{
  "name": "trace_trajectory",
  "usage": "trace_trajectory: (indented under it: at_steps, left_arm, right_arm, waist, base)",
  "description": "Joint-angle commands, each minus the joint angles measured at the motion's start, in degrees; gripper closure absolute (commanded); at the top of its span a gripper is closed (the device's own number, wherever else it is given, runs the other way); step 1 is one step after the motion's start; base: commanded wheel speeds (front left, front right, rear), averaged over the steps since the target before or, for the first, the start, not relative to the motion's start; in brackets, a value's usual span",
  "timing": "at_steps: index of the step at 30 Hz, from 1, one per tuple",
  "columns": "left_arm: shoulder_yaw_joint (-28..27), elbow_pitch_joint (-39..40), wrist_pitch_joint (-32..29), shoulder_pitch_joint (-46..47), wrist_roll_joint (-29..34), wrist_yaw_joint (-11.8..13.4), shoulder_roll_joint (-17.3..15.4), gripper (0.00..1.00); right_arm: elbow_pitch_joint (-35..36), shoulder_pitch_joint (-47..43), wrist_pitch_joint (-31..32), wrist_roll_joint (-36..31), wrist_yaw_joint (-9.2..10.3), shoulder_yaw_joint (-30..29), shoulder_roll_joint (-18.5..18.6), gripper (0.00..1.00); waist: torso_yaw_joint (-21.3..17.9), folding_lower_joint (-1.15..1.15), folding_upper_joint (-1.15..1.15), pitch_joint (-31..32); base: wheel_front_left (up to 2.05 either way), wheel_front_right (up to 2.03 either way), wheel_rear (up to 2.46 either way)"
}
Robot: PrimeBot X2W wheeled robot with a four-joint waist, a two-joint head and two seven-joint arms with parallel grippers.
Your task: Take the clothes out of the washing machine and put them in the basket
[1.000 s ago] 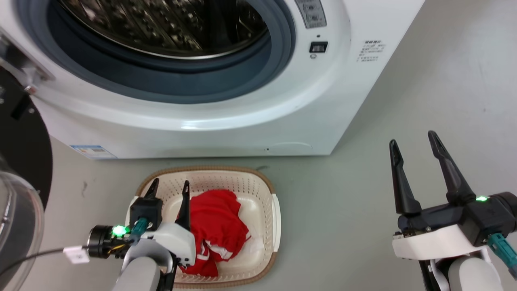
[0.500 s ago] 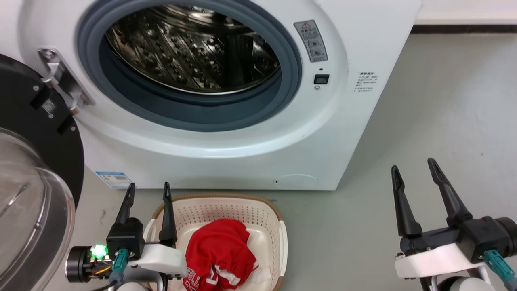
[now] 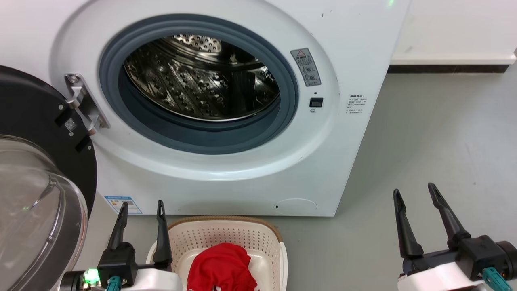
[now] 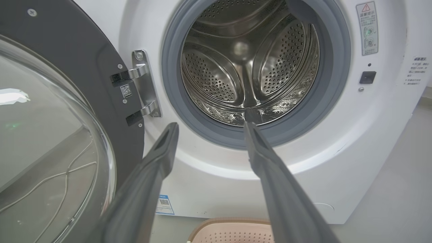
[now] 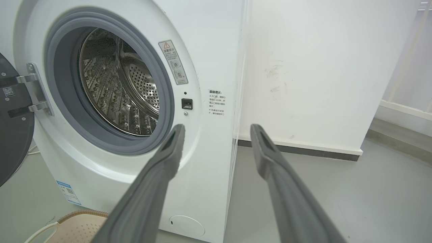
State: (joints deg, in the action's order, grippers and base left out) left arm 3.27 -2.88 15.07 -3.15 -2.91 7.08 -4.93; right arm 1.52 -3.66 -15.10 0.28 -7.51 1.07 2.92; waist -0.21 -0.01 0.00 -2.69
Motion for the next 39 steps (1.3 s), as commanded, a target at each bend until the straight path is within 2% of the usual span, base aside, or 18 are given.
trace_trajectory:
  at_steps: [1,23,33,34,39]
  left_arm:
    - [-0.4,0.3,0.1,-0.8,0.2,-0.2,0.2,0.0]
    - [-2.9,-0.5,0.1,-2.2,0.6,-3.4,1.6,0.0]
    - [-3.5,-0.9,0.1,-1.7,0.8,-4.1,1.9,0.0]
    - [-3.4,-0.9,0.0,-1.6,0.6,-4.1,1.8,1.0]
    - [-3.6,-3.6,-0.6,-1.9,-0.3,-4.2,2.0,1.0]
  right_arm:
    - [-0.2,-0.9,-0.1,0.0,0.04,0.0,-0.1,0.0]
    - [-1.4,-2.3,-0.1,0.7,0.04,-0.6,-0.1,0.0]
    - [-1.5,-1.9,-0.1,0.9,0.04,-0.5,-0.1,0.0]
    - [-1.5,-1.6,0.0,0.7,0.0,-0.5,0.0,1.0]
    - [-3.7,-2.3,0.1,1.7,-0.01,-0.3,0.0,1.0]
  waist:
    - [0.0,0.01,0.0,0.8]
    - [0.0,0.01,0.0,2.1]
    - [0.0,0.01,0.0,2.1]
    - [0.0,0.01,0.0,2.1]
    - [0.0,0.01,0.0,2.1]
  base:
    - [0.0,0.0,0.0]
    - [0.0,0.0,0.0]
    - [0.0,0.0,0.0]
    - [0.0,0.0,0.0]
    - [0.0,0.0,0.0]
